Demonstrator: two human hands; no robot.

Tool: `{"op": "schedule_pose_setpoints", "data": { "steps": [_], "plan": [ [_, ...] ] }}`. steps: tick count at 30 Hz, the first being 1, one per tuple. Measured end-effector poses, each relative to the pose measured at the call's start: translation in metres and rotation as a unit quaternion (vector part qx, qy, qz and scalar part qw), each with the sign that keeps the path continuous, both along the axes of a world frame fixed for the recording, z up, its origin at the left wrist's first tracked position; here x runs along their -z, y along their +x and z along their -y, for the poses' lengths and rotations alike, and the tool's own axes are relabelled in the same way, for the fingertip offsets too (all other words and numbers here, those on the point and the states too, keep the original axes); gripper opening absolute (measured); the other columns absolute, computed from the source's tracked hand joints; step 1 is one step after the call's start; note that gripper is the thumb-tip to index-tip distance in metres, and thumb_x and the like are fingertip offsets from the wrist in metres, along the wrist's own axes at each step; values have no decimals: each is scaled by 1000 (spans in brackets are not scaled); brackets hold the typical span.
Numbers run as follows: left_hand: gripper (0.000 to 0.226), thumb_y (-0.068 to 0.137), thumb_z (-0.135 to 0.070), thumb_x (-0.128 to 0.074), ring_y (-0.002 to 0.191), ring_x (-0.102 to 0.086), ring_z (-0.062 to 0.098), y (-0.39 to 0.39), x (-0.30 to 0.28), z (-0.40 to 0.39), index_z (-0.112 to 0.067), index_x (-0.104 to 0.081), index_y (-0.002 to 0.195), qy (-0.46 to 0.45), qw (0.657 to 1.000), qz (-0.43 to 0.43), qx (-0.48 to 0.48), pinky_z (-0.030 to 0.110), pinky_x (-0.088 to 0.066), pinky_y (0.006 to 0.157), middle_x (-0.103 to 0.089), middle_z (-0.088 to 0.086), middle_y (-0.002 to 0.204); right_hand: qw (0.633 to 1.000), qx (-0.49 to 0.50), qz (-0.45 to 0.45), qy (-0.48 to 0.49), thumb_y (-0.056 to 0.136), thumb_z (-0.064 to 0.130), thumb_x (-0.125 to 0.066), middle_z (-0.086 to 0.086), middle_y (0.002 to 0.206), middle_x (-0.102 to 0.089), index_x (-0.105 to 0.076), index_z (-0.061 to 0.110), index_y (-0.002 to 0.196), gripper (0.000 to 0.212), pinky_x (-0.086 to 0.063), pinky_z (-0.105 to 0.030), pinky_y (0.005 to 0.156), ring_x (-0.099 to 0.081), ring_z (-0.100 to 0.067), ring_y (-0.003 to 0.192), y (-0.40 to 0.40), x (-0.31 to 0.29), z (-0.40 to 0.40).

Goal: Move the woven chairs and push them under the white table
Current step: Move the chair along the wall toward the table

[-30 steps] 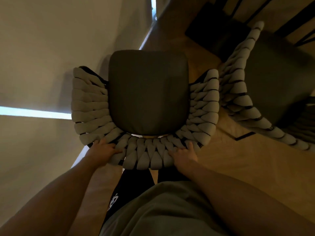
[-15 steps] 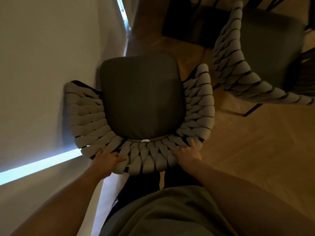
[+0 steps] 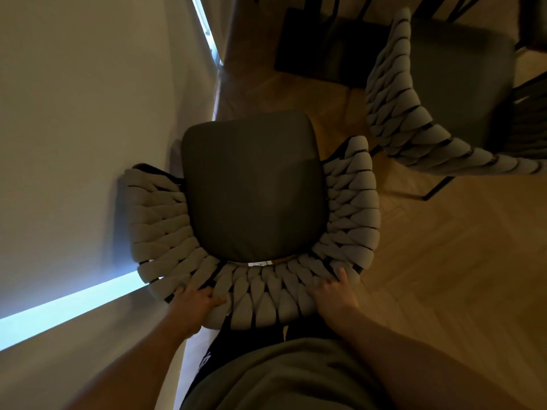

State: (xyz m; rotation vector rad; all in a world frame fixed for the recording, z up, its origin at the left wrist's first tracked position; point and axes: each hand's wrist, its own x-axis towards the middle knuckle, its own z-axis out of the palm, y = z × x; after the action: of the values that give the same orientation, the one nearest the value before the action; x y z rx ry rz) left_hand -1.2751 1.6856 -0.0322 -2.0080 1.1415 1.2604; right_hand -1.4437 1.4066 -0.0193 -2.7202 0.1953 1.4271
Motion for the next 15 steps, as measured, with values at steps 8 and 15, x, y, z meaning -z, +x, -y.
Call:
{"op": "schedule_pose_setpoints", "data": {
  "steps": [8,15],
  "plan": [
    [80,94,-22,-62,148,-14,39,-38,7,12,-46,-17,155,7,1000,-2,-18,55,-21,117,-24,0,161,1000,-26,-11,-7,102,35,-45,-4,146,-52,-41,35,149,47,3,-55,121,-43,-25,139,-24,7,18],
    [77,95,-21,-60,147,-17,39,-58,6,9,-46,-17,155,5,1000,-10,-28,56,-20,117,-20,2,164,999,-34,-37,-4,104,36,-43,-10,154,-44,-33,30,154,52,4,-57,121,-39,-28,143,-42,4,14]
  ]
}}
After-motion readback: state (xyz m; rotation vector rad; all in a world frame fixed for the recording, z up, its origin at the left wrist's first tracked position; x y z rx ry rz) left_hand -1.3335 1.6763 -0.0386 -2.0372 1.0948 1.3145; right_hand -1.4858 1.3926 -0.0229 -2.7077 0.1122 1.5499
